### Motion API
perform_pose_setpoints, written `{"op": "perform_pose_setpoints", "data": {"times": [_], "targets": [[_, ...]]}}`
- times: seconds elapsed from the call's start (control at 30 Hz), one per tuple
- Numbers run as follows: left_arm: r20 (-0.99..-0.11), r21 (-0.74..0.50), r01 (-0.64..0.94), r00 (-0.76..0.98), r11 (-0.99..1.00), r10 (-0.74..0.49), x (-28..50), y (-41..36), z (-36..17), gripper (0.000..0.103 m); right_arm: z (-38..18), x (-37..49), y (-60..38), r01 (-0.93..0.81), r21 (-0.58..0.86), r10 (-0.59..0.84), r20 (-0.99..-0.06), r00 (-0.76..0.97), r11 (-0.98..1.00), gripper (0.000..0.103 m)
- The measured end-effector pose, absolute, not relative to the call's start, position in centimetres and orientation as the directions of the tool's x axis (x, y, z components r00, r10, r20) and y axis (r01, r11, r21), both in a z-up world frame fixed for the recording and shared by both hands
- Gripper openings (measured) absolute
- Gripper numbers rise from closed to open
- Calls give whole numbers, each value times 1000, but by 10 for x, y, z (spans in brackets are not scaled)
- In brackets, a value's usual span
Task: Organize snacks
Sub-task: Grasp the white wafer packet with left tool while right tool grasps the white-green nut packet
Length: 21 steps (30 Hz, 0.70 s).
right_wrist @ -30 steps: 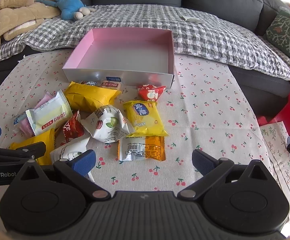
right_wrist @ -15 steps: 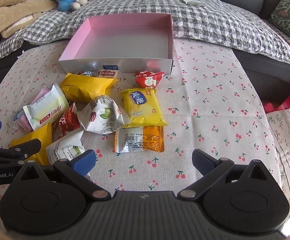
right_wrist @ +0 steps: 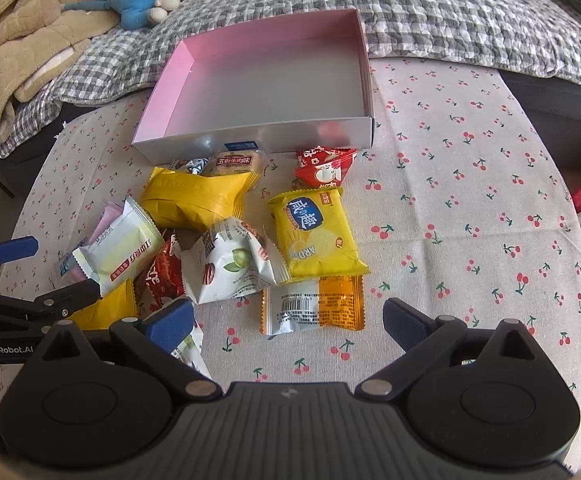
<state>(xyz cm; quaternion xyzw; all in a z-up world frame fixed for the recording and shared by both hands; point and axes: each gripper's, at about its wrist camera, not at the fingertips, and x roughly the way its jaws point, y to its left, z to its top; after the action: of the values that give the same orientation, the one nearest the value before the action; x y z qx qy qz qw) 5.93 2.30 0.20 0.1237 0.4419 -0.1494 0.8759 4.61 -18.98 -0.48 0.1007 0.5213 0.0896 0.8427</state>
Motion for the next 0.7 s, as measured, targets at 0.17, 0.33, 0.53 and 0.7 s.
{"op": "perform_pose_setpoints", "data": {"times": [0.17,0.33,0.53,0.7], "targets": [[-791,92,459,573,884,-215,69,15,0,93,-6,60,-187,-55,336,326,-842,431,940,88],[-765,153,543,594,826,-249,70,7,-7,73,-8,72,-182,-68,377,369,-826,426,924,74],[-773,120,574,566,810,-287,77,7,-19,45,-17,82,-178,-80,404,399,-819,412,911,62],[-787,141,593,554,793,-273,78,3,-28,43,-25,87,-171,-99,393,399,-829,392,914,55]]}}
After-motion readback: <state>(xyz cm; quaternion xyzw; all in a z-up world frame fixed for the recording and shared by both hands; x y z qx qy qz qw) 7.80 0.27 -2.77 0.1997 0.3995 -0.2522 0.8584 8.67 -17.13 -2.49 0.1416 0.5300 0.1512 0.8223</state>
